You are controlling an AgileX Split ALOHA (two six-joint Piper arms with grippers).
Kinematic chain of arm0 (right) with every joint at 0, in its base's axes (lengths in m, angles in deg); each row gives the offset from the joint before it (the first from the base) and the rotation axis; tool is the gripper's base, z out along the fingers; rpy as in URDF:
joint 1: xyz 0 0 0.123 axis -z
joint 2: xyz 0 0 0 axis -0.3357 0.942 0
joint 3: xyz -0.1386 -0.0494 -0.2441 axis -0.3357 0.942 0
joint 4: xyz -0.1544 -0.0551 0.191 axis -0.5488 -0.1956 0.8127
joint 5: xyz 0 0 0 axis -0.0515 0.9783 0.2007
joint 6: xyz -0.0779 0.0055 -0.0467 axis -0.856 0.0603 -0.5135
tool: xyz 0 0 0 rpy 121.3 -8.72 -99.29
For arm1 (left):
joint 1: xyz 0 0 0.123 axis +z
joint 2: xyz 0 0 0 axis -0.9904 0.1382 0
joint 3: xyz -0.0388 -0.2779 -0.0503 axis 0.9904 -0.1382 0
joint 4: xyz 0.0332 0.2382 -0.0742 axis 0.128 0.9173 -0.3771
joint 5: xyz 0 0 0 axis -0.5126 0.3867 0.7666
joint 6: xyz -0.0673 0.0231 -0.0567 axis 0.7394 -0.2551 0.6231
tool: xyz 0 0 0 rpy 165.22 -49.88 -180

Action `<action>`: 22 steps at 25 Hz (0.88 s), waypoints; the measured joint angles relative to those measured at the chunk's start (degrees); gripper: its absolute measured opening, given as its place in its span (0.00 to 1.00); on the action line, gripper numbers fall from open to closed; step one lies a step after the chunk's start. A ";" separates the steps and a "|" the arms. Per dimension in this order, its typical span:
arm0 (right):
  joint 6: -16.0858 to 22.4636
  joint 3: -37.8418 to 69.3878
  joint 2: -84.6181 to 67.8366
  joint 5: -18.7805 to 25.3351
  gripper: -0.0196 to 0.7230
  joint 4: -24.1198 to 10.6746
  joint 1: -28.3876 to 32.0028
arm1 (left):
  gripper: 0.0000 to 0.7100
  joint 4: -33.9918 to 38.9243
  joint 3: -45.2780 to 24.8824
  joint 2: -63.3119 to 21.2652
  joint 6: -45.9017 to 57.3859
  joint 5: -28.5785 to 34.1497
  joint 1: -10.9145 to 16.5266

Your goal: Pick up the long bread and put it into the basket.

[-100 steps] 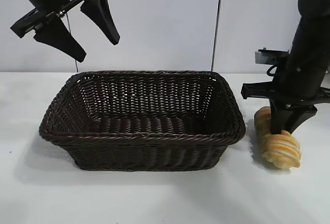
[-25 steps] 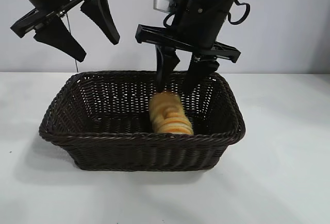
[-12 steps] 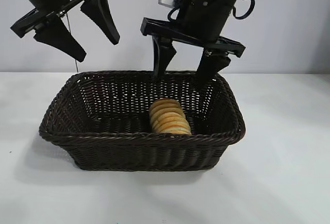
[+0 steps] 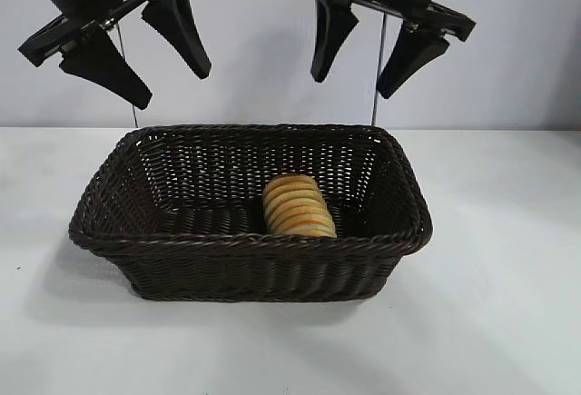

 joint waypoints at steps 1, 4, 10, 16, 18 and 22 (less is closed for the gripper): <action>-0.02 0.00 -0.35 0.00 0.75 0.65 0.53 | 0.67 0.00 0.00 0.00 0.00 0.00 0.00; -0.15 0.00 -1.25 0.00 0.75 1.21 1.31 | 0.67 0.00 0.00 0.00 0.00 -0.05 0.00; -0.17 -0.10 -1.50 0.06 0.75 2.02 1.31 | 0.67 0.00 0.00 0.00 0.00 -0.57 0.00; -0.21 -0.10 -1.50 0.06 0.75 2.08 1.31 | 0.67 0.00 0.00 0.00 0.00 -0.78 0.00; -0.21 -0.10 -1.50 0.09 0.75 2.08 1.31 | 0.67 0.00 0.00 0.00 0.00 -0.83 0.00; -0.21 -0.10 -1.50 0.09 0.75 2.08 1.31 | 0.67 0.00 0.00 0.00 0.00 -0.90 0.00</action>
